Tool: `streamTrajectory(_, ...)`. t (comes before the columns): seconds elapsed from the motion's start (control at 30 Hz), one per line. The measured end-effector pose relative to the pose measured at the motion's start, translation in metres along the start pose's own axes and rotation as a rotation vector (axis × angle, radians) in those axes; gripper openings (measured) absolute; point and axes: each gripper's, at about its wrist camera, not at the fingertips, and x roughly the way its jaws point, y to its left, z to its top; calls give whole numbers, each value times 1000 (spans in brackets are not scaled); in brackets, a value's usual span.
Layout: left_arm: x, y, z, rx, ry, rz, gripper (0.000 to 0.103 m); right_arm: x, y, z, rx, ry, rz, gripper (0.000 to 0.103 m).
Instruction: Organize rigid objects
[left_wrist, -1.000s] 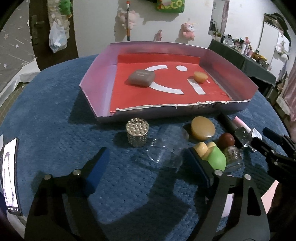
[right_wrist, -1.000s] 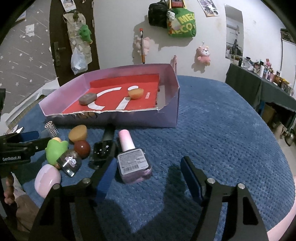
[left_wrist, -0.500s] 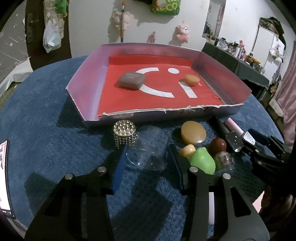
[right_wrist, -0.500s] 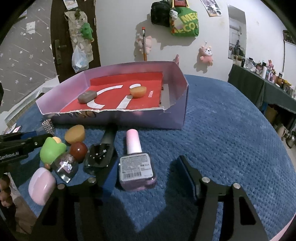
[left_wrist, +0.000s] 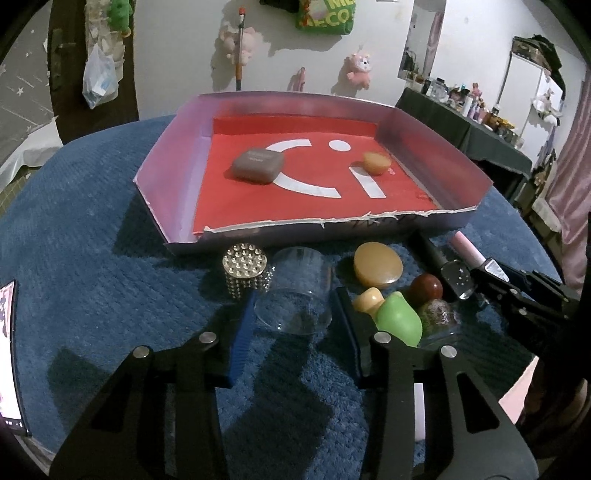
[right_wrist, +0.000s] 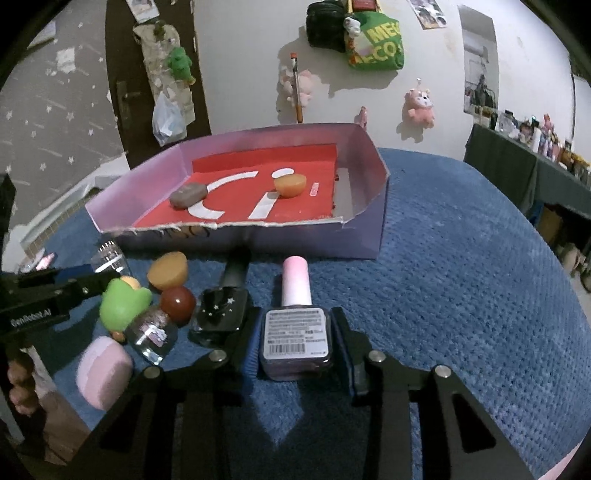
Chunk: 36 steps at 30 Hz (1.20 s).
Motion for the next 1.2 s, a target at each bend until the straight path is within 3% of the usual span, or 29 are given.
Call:
streamTrajectory(0.33,-7,0,1,-4,-19,-4,38,-21,13,14,-9,-55,56,38)
streamTrajectory(1.2,-37,-4,19,15,-122,-14,38,-35,22,26,-35,-86,99,38)
